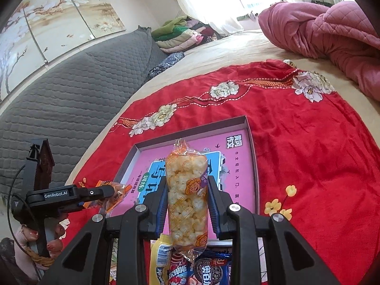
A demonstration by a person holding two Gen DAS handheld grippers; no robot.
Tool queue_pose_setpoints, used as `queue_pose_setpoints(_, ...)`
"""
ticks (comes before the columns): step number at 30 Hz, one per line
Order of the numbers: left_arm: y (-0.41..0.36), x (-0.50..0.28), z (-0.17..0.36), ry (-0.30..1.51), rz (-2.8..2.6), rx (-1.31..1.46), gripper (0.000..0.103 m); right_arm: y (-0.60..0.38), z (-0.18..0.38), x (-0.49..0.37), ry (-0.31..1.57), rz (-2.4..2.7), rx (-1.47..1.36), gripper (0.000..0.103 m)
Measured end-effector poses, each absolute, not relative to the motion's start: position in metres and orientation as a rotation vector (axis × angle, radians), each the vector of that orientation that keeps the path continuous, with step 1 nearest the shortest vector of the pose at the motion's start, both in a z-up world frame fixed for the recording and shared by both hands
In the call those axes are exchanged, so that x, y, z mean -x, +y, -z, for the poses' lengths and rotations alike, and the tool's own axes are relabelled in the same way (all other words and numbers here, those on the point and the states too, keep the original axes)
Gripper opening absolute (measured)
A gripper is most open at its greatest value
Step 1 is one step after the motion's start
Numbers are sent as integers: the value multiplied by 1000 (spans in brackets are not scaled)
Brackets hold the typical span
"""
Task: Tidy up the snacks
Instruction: 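Carry the nut bag with the left tool while the right tool carries the rice bag into the box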
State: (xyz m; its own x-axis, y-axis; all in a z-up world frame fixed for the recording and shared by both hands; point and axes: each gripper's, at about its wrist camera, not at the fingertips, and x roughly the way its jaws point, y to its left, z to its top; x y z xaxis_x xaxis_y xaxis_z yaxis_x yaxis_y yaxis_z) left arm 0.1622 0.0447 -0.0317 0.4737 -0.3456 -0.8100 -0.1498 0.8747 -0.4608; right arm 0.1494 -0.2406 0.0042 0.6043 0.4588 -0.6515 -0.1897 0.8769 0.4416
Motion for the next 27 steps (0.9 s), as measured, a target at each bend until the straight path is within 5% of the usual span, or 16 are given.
queue_pose_setpoints(27, 36, -172, 61, 1136, 114, 473, 57, -233, 33, -166, 988, -414, -376, 31)
